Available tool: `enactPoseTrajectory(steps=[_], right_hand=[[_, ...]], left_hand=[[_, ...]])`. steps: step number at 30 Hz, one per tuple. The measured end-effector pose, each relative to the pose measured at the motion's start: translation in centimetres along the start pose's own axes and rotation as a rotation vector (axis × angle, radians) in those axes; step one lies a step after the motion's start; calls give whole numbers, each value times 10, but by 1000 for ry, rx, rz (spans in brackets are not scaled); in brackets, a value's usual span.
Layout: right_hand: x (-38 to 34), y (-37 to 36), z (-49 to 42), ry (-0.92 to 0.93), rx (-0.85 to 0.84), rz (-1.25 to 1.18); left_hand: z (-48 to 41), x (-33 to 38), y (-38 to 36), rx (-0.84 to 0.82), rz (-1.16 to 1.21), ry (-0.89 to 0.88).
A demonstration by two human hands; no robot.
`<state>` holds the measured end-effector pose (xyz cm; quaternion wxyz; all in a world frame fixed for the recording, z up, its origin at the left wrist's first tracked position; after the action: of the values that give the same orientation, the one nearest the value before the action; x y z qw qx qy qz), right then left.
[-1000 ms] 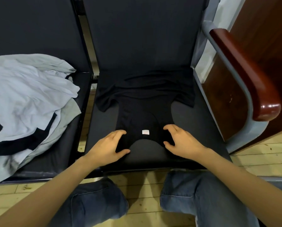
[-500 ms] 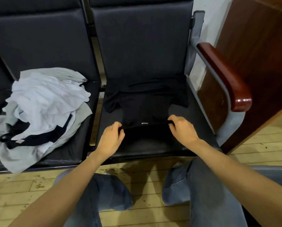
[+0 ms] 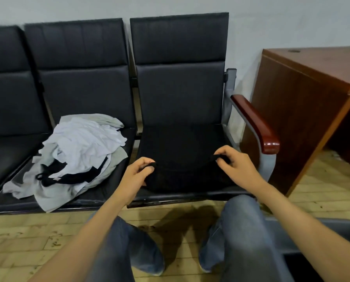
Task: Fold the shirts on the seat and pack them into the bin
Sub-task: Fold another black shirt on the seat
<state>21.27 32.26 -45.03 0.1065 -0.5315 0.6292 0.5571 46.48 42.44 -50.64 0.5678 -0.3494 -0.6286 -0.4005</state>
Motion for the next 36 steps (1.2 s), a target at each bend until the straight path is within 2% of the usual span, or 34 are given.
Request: enactPoseTrajectory(steps=[4, 9, 17, 23, 27, 31, 36], right_hand=[[-8, 10, 8, 28, 1, -25], [-1, 16, -11, -15, 43, -23], [46, 5, -115, -147, 86, 13], [115, -31, -216, -222, 62, 28], [180, -71, -267, -292, 19, 50], [246, -117, -292, -400, -49, 98], [296, -147, -306, -484, -48, 163]], left_hand=[[10, 14, 0, -20, 46, -4], [-6, 25, -2, 4, -7, -25], [-123, 17, 0, 133, -87, 7], [-247, -19, -10, 191, -116, 45], [-325, -69, -18, 193, -184, 102], [-375, -124, -28, 195, -337, 134], [-403, -149, -37, 214, -615, 40]])
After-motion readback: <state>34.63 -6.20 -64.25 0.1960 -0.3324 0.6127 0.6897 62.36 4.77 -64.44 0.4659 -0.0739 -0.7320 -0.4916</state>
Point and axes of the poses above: each hand's wrist, its own z-axis away from the middle knuckle, its own y-axis out of the back of the hand, x = y × z, the point moved 10 cm from there along -z, towards the middle knuckle, and after that the axes turned 5 degrees about x, right-handed, at the moved point
